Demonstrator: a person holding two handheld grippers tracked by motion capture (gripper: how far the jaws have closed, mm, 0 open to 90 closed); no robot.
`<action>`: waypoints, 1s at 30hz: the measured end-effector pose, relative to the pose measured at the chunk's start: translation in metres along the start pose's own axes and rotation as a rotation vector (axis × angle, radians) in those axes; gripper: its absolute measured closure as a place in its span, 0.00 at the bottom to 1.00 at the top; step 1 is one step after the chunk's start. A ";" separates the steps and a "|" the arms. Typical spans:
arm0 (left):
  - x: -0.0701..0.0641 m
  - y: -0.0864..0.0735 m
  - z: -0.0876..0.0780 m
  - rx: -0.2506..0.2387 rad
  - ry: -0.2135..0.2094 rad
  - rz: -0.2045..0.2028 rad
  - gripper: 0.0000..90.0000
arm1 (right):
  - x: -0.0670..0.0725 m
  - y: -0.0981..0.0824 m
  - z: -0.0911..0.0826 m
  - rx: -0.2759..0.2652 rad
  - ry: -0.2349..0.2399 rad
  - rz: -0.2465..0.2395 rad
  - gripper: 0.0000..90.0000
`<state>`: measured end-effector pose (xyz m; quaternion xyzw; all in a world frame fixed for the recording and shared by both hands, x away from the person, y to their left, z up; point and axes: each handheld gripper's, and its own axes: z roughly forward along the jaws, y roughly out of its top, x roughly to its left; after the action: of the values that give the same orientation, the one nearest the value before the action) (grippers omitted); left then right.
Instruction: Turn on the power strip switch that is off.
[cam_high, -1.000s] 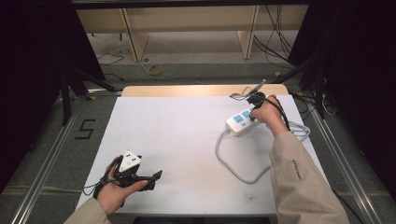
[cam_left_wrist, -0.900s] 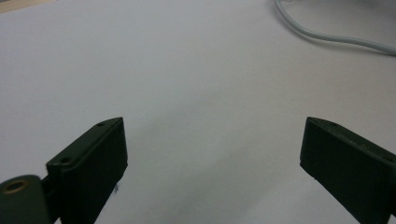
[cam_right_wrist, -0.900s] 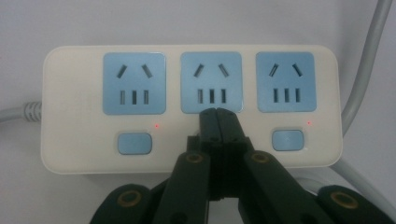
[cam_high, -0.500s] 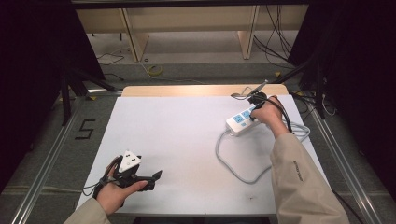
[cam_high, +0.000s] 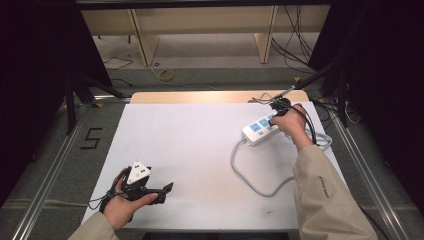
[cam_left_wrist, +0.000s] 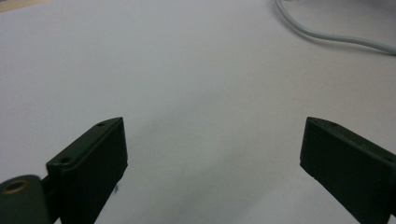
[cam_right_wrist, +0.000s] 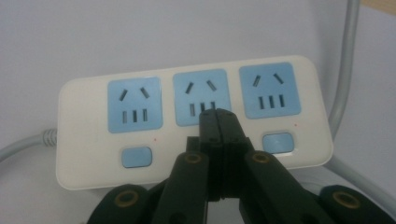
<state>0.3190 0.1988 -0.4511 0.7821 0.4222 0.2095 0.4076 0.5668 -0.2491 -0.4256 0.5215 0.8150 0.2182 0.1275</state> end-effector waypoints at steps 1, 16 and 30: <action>-0.001 0.000 0.000 0.005 0.000 0.006 0.08 | -0.001 -0.002 -0.004 -0.013 0.005 0.005 0.97; -0.002 0.000 0.002 0.012 0.002 0.003 0.08 | 0.000 -0.032 -0.028 -0.099 0.071 0.011 0.77; -0.001 0.000 0.002 0.017 0.005 0.001 0.08 | 0.019 -0.080 -0.056 -0.222 0.127 -0.052 0.51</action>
<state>0.3194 0.1969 -0.4526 0.7854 0.4245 0.2079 0.3997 0.4705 -0.2733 -0.4154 0.4679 0.8055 0.3365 0.1381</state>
